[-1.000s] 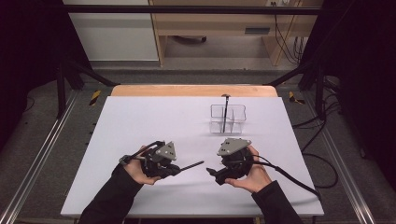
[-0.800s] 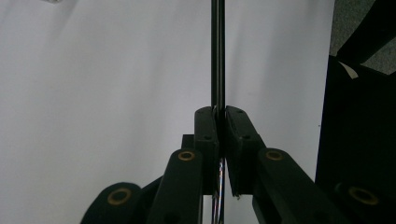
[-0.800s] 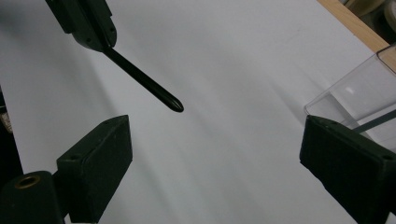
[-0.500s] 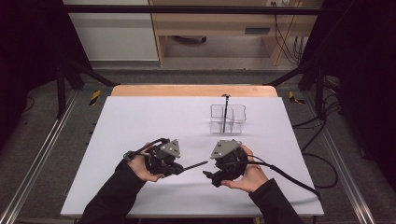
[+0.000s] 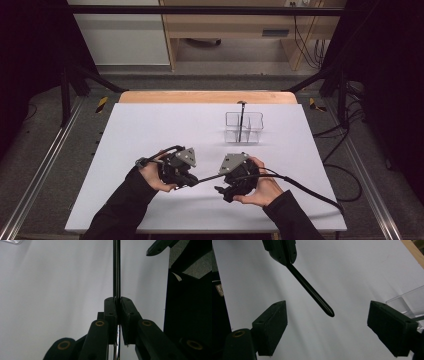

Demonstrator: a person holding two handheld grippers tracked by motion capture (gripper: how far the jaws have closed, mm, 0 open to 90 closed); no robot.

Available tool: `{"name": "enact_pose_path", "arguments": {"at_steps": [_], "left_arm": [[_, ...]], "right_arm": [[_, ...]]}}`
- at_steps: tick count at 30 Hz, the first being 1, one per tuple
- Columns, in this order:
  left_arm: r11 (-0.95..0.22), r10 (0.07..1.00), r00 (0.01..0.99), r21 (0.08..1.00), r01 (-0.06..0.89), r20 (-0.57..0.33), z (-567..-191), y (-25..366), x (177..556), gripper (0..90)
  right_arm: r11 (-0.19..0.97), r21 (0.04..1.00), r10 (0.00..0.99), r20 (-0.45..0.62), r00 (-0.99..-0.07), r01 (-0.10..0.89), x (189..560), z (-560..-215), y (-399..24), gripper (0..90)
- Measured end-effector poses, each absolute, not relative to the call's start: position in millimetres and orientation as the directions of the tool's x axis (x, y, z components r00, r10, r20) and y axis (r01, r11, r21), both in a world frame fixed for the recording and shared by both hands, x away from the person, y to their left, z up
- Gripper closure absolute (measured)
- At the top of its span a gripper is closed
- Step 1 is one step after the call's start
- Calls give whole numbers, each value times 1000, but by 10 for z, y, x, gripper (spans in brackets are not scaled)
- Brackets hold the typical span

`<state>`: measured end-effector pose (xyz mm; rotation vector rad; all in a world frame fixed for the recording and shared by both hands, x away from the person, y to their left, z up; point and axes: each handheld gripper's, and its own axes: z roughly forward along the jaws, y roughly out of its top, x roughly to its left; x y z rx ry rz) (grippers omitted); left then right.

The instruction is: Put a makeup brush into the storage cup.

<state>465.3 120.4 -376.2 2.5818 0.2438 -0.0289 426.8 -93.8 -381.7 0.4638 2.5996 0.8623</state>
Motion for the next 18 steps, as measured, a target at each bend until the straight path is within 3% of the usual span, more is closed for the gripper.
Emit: {"name": "enact_pose_path", "arguments": {"at_steps": [11, 18], "left_arm": [[-835, 162, 982, 517, 189, -98, -3744, 1172, 4691, 833], [-844, 156, 982, 503, 187, -104, -3761, 1153, 4687, 832]], "right_arm": [[795, 589, 357, -265, -895, 143, 4235, -3817, -842, 260], [824, 555, 322, -294, -900, 114, 4226, -3835, -795, 356]]}}
